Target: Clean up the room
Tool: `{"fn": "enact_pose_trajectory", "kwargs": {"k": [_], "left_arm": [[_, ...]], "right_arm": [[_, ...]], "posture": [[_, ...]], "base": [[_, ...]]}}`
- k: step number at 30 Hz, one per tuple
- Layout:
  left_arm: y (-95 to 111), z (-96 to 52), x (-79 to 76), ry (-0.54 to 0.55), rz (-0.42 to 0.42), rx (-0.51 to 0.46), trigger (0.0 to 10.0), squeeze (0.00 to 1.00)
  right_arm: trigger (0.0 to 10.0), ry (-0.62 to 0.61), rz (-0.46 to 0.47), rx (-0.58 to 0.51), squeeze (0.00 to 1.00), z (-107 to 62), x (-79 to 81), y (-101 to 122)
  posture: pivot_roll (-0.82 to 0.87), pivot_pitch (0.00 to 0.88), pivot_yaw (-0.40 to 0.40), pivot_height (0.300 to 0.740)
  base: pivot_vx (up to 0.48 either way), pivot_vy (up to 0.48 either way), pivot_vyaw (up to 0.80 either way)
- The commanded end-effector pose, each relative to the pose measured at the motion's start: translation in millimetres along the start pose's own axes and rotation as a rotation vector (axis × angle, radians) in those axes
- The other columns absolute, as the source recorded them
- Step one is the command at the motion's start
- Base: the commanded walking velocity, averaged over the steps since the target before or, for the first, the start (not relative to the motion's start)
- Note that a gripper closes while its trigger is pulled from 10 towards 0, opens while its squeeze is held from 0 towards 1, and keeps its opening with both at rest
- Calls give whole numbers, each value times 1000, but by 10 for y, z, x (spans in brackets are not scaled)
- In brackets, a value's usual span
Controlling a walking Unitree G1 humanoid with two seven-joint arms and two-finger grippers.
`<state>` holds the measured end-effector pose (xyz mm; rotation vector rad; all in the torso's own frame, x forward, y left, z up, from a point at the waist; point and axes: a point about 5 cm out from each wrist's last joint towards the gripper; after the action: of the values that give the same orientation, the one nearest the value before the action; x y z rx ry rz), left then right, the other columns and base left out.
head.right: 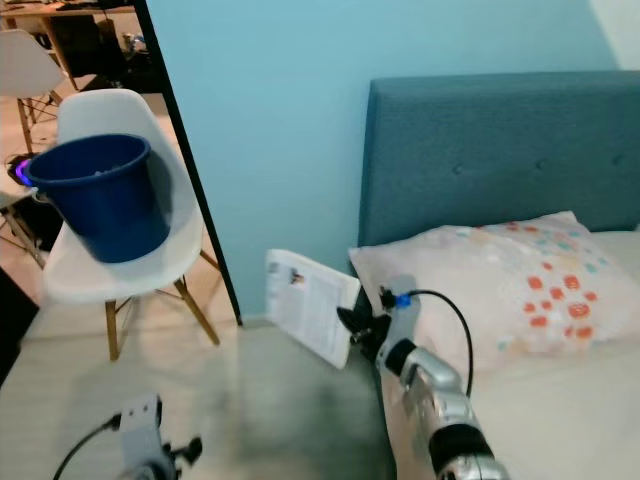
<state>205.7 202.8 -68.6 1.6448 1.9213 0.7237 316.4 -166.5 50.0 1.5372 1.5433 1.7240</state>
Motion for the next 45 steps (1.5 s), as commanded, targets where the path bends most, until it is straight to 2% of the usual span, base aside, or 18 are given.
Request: {"fn": "enact_pose_trajectory", "kwargs": {"k": [1, 2, 4, 5, 7, 10, 19, 22, 24, 27, 33, 39, 45], "left_arm": [[-26, -1, -31, -12, 21, 14, 10000, 0], [-26, -1, -31, -12, 21, 14, 10000, 0], [2, 8, -77, -34, 47, 2, 10000, 0], [2, 8, -77, -34, 47, 2, 10000, 0], [53, 21, -136, -62, 72, -20, 10000, 0], [97, 30, -173, -80, 85, -39, 10000, 0], [195, 48, -235, -98, 122, -74, 10000, 0], [209, 50, -246, -101, 127, -80, 10000, 0], [256, 56, -254, -101, 138, -99, 10000, 0], [286, 60, -239, -96, 131, -108, 10000, 0], [308, 63, -227, -78, 143, -114, 10000, 0], [317, 66, -232, -68, 133, -117, 10000, 0], [343, 67, -230, -68, 138, -129, 10000, 0]], "right_arm": [[10000, -73, 30, -25, 0, -73, -122, 19], [10000, -73, 30, -25, 0, -73, -122, 19], [10000, -205, 119, -89, 0, -162, -299, 68], [10000, -205, 119, -89, 0, -162, -299, 68], [10000, -295, 228, -160, 0, -273, -452, 107], [10000, -321, 272, -185, 0, -332, -511, 107], [10000, -297, 365, -138, 0, -400, -518, -60], [10000, -279, 383, -130, 0, -404, -506, -88], [10000, -210, 427, -125, 0, -403, -460, -111], [10000, -155, 428, -105, 0, -391, -415, -117], [10000, -9, 433, -3, 0, -376, -269, -181], [10000, -28, 384, 148, 0, -430, -279, -361], [10000, -79, 390, 184, 0, -474, -339, -407]], "posture": [[-53, 45, -7, 740], [-53, 45, -7, 740], [-53, 47, -7, 740], [-53, 47, -7, 740], [-57, 50, -7, 740], [-59, 50, -8, 740], [-70, 55, -4, 740], [-69, 56, -5, 740], [-69, 58, -7, 740], [-70, 58, -8, 740], [-74, 52, -12, 740], [-75, 44, -17, 740], [-80, 39, -20, 735]], "base": [[0, 0, -788], [0, 0, -788], [0, 0, -788], [0, 0, -788], [0, 0, -784], [0, 0, -788], [0, 0, -760], [0, 0, 0], [0, 0, 0], [0, 0, 0], [0, -480, 0], [0, 0, 0], [0, 0, 0]]}}
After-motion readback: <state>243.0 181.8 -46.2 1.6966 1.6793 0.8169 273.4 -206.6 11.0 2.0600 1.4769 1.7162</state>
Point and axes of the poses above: a point about 5 cm out from each wrist's last joint towards the gripper, its own z axis pointing out of the wrist towards the gripper, its own y axis along the axis of the wrist's last joint, x = y × z, and after that the axes turned 10 degrees about z, right-handed
